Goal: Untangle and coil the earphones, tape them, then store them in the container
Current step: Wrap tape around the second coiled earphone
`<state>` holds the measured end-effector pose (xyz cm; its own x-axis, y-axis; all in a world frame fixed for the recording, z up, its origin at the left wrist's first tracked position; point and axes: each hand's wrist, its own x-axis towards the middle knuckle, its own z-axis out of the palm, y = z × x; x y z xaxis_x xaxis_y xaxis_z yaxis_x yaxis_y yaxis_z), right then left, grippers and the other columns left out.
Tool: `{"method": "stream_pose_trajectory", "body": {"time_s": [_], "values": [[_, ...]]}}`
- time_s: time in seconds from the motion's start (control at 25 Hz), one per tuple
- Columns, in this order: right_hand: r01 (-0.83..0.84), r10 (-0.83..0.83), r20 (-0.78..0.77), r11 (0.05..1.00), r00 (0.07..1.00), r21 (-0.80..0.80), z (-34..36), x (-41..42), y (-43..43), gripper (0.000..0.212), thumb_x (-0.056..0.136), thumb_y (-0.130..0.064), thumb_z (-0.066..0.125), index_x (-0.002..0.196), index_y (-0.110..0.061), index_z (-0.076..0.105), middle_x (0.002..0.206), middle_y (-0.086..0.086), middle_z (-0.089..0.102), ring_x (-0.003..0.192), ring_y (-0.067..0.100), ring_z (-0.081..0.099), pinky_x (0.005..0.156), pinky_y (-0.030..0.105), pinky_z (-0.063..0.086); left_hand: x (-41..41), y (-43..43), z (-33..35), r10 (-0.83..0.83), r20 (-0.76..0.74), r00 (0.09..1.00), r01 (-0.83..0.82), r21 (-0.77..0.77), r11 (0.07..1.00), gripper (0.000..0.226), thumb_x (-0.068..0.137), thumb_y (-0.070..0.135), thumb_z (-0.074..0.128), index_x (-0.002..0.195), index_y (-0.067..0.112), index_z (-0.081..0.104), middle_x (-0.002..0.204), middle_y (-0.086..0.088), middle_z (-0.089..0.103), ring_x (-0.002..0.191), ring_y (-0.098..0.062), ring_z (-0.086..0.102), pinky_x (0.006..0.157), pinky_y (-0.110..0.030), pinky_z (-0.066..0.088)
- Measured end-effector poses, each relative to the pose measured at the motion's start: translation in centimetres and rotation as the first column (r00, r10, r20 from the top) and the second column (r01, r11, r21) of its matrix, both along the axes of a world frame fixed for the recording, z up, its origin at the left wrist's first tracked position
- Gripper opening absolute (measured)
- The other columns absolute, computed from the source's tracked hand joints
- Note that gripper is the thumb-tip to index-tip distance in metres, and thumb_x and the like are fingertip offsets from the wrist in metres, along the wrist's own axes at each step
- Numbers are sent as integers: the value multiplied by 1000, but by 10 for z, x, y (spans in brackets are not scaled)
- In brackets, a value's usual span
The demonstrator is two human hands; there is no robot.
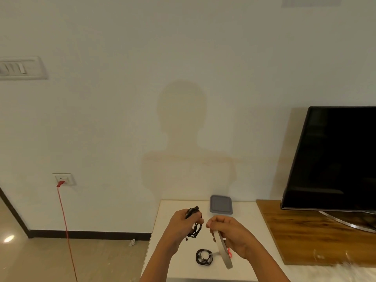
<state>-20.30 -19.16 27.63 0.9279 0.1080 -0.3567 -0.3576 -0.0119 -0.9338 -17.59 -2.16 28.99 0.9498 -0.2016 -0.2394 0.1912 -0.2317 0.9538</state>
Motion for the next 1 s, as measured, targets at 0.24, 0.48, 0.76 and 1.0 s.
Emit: {"method": "stream_pose_trajectory", "body": {"time_s": [0.24,0.48,0.76,1.0], "values": [[48,-47,-20,997,999,52,7,1,5,8,83,-10,64,77,-8,67,59,5,51,50,10,41,50,23,31,-10,-7,0,66,-198,978,-150,-445,883,44,100,18,32,102,-2,70,78,-12,63,47,-9,31,56,-24,36],[72,-70,-16,989,997,130,28,1,7,16,84,-12,63,69,-10,66,55,3,49,47,9,43,52,25,33,-15,-11,-10,133,-28,991,-133,-422,897,40,102,19,34,102,14,74,80,0,52,53,-10,32,63,-27,37],[67,-74,56,991,996,114,42,12,24,13,83,-13,65,73,-6,71,63,5,58,52,8,41,47,21,29,-27,-27,-14,193,282,940,-146,-179,973,25,99,19,47,97,31,68,85,3,72,82,-7,65,75,-19,51],[88,-85,89,996,992,-26,37,13,21,14,81,-18,66,76,-7,73,61,2,53,52,7,39,47,20,29,-26,-26,-15,201,422,884,-187,-75,979,33,96,12,52,90,44,60,81,1,68,77,2,61,67,-12,47]]}}
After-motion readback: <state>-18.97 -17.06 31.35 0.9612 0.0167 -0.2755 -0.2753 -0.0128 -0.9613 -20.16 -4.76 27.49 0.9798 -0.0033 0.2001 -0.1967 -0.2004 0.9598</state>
